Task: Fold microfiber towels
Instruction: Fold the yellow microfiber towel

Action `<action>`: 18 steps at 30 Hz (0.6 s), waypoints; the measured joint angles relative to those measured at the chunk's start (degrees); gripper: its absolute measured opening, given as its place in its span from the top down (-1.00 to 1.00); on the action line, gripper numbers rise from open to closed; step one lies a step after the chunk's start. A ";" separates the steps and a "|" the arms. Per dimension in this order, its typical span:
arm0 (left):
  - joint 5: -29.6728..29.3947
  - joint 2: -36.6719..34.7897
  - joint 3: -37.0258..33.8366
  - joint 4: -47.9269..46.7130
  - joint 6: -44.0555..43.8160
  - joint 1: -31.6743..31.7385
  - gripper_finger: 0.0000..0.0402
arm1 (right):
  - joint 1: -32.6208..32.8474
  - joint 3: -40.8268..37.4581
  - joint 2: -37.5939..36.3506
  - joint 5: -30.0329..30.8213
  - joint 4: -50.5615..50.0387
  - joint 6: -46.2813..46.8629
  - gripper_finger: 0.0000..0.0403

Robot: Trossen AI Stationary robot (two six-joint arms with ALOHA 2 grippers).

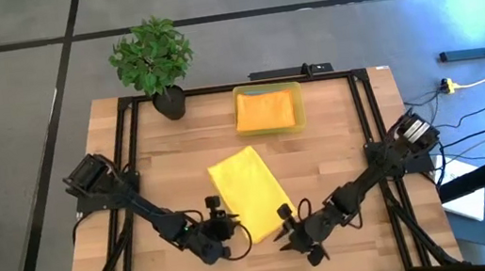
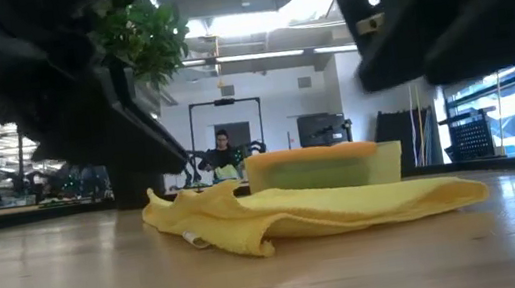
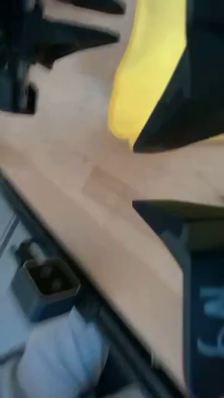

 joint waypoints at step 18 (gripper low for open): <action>-3.21 -0.09 0.00 10.06 6.08 -0.94 0.61 | -0.26 14.30 12.50 18.04 -14.46 -9.57 -0.10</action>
